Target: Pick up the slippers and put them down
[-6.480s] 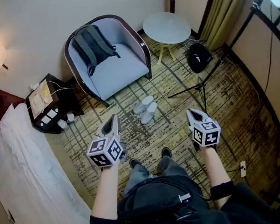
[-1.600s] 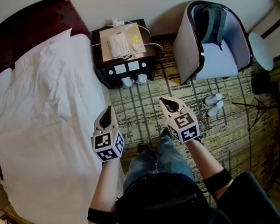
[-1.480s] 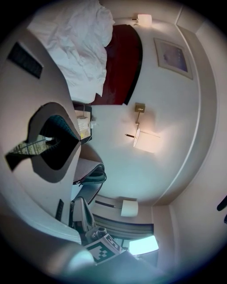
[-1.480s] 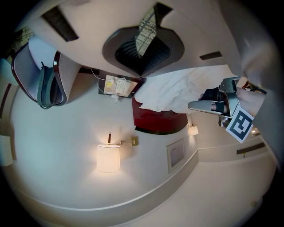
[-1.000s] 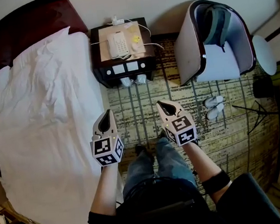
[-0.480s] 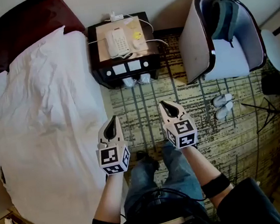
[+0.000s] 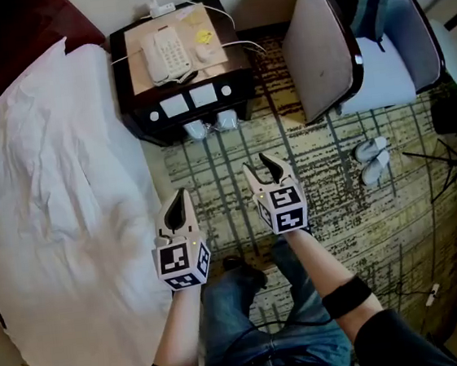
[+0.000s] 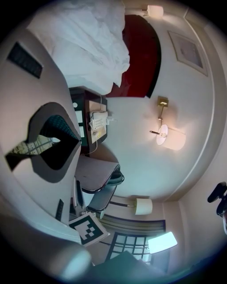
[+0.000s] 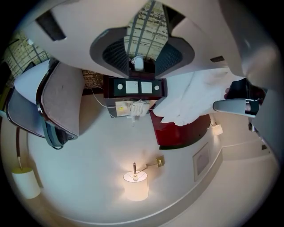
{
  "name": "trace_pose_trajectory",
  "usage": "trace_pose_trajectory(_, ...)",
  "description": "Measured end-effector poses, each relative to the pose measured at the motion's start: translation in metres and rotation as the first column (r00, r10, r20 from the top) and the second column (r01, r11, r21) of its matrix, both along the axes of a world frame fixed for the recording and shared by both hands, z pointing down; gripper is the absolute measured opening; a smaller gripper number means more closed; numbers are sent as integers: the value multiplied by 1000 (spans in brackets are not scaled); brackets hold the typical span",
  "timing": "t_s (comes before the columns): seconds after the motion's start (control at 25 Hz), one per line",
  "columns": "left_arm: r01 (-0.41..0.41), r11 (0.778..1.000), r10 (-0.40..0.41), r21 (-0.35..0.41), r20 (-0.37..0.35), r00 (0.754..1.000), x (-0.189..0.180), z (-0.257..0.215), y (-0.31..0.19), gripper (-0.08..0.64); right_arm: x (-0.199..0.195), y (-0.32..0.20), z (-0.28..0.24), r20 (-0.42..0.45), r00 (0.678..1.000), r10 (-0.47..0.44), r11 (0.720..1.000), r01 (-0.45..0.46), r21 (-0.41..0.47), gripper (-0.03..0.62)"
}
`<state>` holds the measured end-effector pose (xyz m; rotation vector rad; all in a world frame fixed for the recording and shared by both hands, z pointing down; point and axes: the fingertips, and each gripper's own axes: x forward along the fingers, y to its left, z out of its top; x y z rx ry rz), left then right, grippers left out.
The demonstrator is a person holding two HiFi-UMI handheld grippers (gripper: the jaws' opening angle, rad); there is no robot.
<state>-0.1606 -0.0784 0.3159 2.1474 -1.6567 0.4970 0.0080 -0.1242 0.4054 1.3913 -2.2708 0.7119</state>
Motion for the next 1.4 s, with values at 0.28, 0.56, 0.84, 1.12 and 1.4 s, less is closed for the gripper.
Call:
trace_pose_trajectory(0.28, 19, 999, -20, 28, 14, 1000, -11, 110, -30, 0, -12, -43, 139, 55, 998, 39, 998, -36, -57, 287)
trace_pose_trajectory(0.56, 44, 998, -44, 52, -5, 999, -16, 237, -66, 0, -14, -99, 271, 238, 968, 76, 989, -43, -140, 310)
trace_pose_trajectory(0.84, -44, 990, 36, 135, 64, 997, -11, 327, -111, 0, -2, -158, 385, 472, 871, 135, 965, -6, -264, 314)
trace_pose_trajectory(1.12, -88, 977, 72, 192, 89, 993, -14, 390, -147, 0, 10, -188, 481, 630, 714, 305, 908, -18, -419, 311)
trace_pose_trajectory(1.4, -118, 967, 98, 226, 101, 990, -5, 399, -149, 0, 3, -203, 521, 649, 645, 403, 865, -37, -500, 311)
